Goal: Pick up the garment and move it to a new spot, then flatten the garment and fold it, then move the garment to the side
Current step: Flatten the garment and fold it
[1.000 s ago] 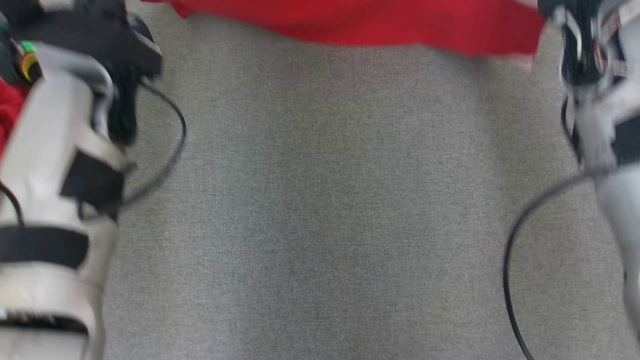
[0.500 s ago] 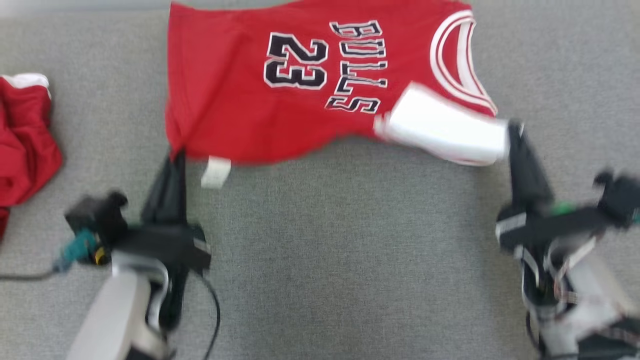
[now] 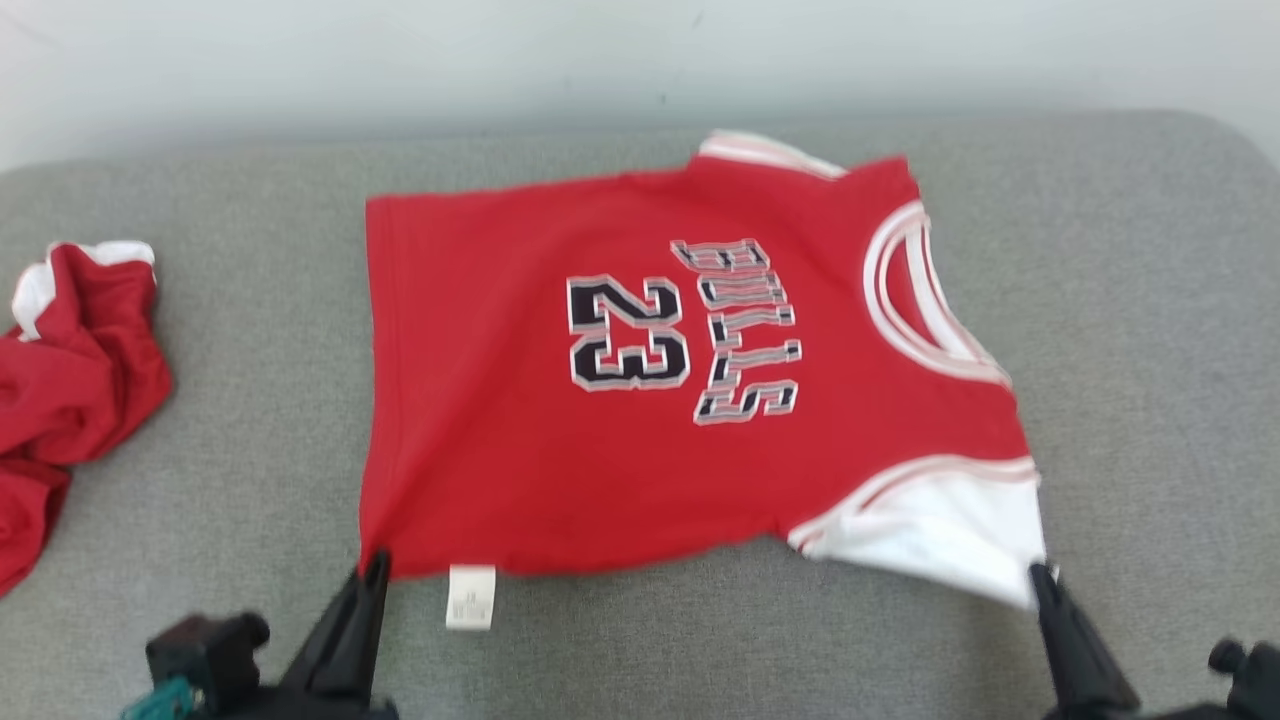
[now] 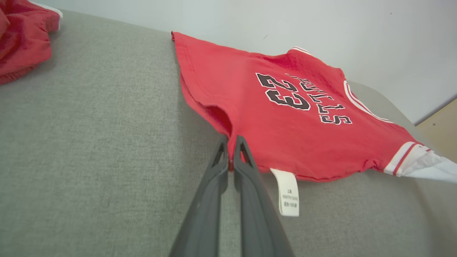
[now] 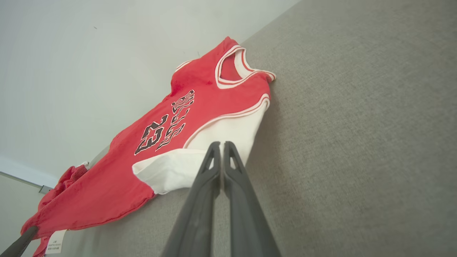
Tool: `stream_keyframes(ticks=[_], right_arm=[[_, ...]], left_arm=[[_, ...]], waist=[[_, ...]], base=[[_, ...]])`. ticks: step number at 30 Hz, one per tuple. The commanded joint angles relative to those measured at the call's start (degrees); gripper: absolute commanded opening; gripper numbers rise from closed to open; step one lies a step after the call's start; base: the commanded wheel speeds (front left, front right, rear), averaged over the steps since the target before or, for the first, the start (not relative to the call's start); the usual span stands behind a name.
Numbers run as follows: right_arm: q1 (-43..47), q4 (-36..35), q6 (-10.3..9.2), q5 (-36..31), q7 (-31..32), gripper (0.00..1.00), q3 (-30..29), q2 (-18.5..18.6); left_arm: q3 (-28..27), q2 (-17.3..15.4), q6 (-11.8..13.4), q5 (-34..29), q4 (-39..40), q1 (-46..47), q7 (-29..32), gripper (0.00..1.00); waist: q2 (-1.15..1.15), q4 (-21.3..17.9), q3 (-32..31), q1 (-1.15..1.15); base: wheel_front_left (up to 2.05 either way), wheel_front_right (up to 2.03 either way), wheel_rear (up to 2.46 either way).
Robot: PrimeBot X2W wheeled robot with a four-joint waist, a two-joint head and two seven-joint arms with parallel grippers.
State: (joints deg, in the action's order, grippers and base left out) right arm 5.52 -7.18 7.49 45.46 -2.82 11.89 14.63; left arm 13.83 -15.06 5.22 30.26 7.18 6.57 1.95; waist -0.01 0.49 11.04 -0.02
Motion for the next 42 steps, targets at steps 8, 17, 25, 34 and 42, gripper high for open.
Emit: stream_keyframes(ticks=[8,17,25,34,42], right_arm=[[10.89,-8.52,0.01,-4.5,10.56,0.0,-4.66,-5.65],[17.84,-12.89,0.01,-8.03,20.14,0.0,-8.07,-9.47],[16.66,-16.51,0.02,-10.95,22.88,0.0,-10.25,-10.88],[4.76,-12.55,0.01,-16.89,20.02,0.0,-7.59,-8.62],[-8.9,-6.33,0.01,-18.17,16.87,0.0,-2.51,-3.18]], left_arm=[[-1.38,-2.34,4.46,1.44,8.69,-11.56,4.98,0.0],[-2.2,-2.62,8.27,3.4,15.18,-20.97,8.31,0.0],[-2.52,-2.85,8.68,4.55,17.73,-21.37,9.78,0.0],[-2.71,-1.16,6.82,7.76,15.92,-15.69,9.47,0.0],[-4.66,0.41,5.24,11.61,12.26,-9.42,8.64,0.0]], waist=[[0.01,-0.92,-4.3,0.02],[0.01,-0.92,-6.21,0.02],[0.01,-0.87,-5.46,0.02],[0.01,-1.35,-2.81,0.02],[0.01,-1.42,0.96,0.02]], base=[[0.0,0.0,0.0],[0.0,0.0,0.0],[0.0,0.0,0.0],[0.0,0.0,0.0],[0.0,0.0,0.0]])
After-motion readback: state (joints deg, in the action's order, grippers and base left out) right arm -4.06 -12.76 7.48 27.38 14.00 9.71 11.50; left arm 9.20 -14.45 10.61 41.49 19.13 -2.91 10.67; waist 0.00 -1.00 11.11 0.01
